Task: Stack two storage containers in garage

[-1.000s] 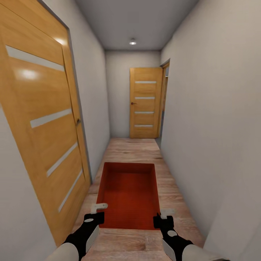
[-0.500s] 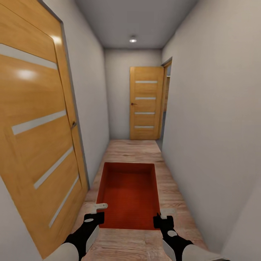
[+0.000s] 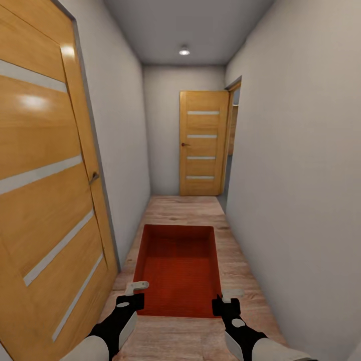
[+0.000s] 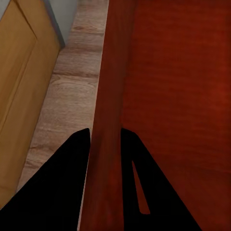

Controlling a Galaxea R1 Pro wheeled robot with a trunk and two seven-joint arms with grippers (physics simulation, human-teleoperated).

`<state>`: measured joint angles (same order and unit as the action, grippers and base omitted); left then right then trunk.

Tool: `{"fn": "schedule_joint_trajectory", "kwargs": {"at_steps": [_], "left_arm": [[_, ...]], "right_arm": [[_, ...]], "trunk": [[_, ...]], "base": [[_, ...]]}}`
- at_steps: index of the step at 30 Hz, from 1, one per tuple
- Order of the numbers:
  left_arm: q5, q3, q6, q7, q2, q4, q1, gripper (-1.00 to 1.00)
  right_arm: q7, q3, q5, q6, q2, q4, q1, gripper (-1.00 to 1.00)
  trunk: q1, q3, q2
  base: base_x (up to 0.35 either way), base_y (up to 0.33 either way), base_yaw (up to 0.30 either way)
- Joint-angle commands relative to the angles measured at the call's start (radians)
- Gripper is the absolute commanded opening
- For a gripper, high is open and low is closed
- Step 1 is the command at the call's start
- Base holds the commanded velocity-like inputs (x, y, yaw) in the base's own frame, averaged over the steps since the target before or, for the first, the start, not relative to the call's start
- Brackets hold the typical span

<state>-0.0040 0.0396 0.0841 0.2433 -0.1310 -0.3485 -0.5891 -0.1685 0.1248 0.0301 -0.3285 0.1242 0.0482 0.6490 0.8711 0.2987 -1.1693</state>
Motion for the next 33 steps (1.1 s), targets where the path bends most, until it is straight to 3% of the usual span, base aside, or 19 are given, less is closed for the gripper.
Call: {"fn": "schedule_joint_trajectory", "kwargs": {"at_steps": [1,33], "left_arm": [[0.004,0.014,0.006,0.005,-0.001,0.000,0.000,-1.00],[0.004,0.014,0.006,0.005,-0.001,0.000,0.000,-1.00]], "right_arm": [[-0.008,-0.025,0.005,-0.005,0.000,0.002,0.001,-1.00],[-0.008,-0.025,0.005,-0.005,0.000,0.002,0.001,-1.00]], "trunk": [[0.001,0.001,-0.001],[0.001,0.001,-0.001]], "base": [[0.322,0.000,0.000],[0.322,0.000,0.000]]}}
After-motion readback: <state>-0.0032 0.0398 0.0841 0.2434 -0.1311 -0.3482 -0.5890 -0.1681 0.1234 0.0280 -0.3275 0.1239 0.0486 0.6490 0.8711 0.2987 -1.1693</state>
